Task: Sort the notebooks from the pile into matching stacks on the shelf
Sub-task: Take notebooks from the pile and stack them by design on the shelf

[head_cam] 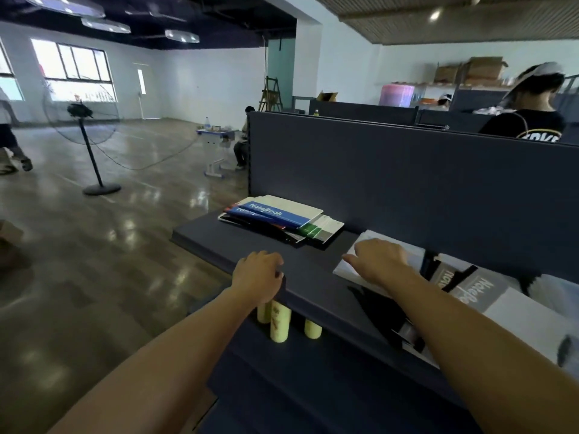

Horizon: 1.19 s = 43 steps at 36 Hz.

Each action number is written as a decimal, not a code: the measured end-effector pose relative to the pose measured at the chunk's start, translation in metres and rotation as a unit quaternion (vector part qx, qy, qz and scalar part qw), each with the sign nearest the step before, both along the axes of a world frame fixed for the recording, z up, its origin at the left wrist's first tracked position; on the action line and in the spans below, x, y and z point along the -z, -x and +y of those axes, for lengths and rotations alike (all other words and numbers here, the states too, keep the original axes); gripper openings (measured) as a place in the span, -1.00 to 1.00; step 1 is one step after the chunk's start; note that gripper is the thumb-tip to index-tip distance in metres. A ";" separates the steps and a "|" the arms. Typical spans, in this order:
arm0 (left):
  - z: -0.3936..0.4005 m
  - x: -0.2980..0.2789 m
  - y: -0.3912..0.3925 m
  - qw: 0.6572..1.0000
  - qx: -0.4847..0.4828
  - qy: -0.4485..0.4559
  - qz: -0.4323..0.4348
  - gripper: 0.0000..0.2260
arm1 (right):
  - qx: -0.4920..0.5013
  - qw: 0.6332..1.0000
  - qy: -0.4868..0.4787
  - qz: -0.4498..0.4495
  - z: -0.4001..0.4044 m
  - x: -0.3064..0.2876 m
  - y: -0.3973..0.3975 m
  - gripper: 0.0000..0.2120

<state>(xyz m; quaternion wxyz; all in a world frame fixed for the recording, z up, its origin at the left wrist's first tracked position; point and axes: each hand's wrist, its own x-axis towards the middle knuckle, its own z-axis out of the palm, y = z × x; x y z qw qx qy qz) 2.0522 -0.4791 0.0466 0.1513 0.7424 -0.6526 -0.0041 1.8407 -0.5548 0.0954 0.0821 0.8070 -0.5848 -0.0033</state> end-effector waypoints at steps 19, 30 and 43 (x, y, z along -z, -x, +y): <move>-0.123 -0.019 -0.097 0.998 0.002 0.059 -0.009 -0.77 | -0.040 0.999 -0.008 -0.028 -0.100 0.004 -0.158 -0.51; -0.178 -0.022 -0.146 0.991 0.106 0.080 -0.021 -0.72 | 0.010 0.999 -0.038 0.012 -0.126 0.018 -0.210 -0.31; -0.195 -0.021 -0.164 0.986 0.127 0.110 0.023 -0.65 | 0.054 0.997 -0.044 0.023 -0.129 0.010 -0.228 -0.29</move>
